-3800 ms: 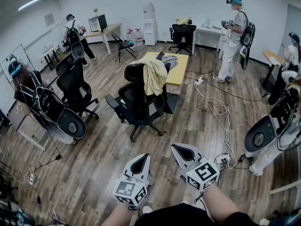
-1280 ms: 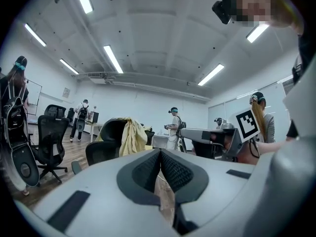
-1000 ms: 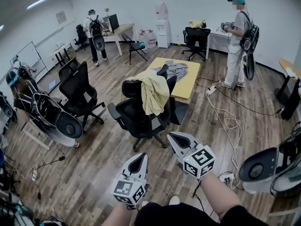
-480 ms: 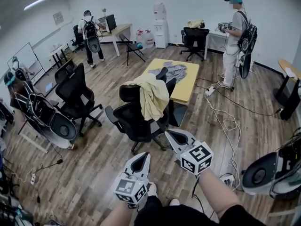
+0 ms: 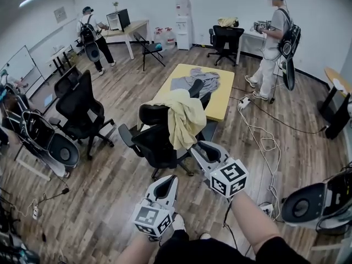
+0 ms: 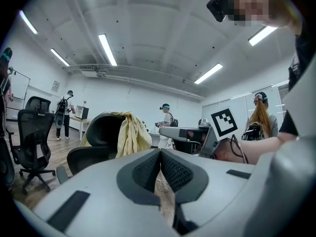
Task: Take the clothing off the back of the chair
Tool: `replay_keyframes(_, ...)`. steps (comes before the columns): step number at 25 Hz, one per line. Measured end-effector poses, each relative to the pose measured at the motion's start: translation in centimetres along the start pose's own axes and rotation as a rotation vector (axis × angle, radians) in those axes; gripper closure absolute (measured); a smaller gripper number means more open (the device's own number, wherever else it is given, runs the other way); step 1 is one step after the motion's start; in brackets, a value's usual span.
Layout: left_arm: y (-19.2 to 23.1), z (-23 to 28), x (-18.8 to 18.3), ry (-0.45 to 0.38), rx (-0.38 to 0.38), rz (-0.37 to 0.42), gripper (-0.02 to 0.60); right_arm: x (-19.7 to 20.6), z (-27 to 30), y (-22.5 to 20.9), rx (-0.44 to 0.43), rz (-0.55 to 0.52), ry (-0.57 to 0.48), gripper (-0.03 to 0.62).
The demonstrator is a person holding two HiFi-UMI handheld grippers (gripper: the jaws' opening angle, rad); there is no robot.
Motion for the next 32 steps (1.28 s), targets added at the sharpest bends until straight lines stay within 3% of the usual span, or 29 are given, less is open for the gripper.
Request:
replay_keyframes(2, 1.5, 0.9, -0.2, 0.001, 0.005, -0.005, 0.563, 0.2, 1.8, -0.9, 0.012, -0.002, 0.013, 0.446)
replay_keyframes(11, 8.1, 4.4, -0.6, 0.014, 0.025, 0.004, 0.563, 0.9, 9.3, -5.2, 0.117, 0.017, 0.027, 0.247)
replay_keyframes(17, 11.7, 5.9, -0.8, 0.029, 0.043, 0.005, 0.563, 0.7, 13.1, -7.5, 0.196, 0.01, 0.025, 0.167)
replay_keyframes(27, 15.2, 7.9, -0.7, 0.044, 0.071, 0.0, 0.563, 0.6, 17.1, -10.0, 0.275, -0.097, 0.06, 0.135)
replay_keyframes(32, 15.9, 7.9, -1.0, 0.044, 0.071, -0.001, 0.563, 0.5, 17.8, -10.5, 0.298, -0.121, 0.084, 0.171)
Point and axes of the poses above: the fingertips, and each gripper's own axes: z forward along the fingers, y to its left, x out of its underside, the point moved 2 cm from there along -z, backward along the fingers, and after that the axes turned 4 degrees about -x, right-handed, at the moved point
